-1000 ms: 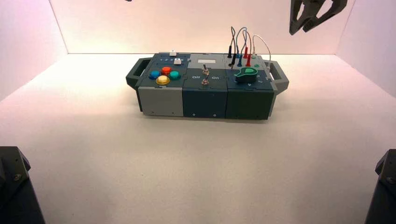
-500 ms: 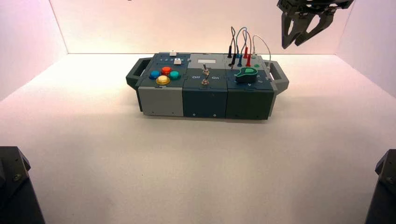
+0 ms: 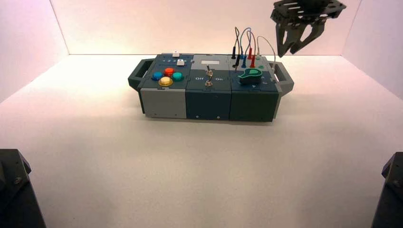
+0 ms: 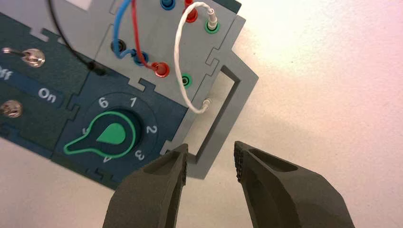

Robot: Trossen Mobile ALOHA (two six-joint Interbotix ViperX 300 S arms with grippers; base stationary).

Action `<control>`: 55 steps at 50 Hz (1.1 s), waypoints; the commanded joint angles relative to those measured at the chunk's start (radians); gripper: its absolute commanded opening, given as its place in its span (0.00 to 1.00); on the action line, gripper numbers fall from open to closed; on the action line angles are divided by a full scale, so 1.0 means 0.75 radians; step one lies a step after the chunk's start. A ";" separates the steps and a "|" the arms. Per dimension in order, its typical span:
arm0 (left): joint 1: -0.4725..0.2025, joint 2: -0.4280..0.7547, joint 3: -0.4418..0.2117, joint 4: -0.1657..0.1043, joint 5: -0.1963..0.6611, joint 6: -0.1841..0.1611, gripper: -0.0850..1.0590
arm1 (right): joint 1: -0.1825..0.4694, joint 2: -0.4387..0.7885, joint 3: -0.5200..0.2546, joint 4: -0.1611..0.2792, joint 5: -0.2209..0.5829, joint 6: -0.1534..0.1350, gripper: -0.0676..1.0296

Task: Insert the white wire.

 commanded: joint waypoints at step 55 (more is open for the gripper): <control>-0.002 -0.012 -0.012 0.008 -0.010 0.012 0.05 | 0.010 0.223 -0.186 -0.010 -0.022 -0.008 0.52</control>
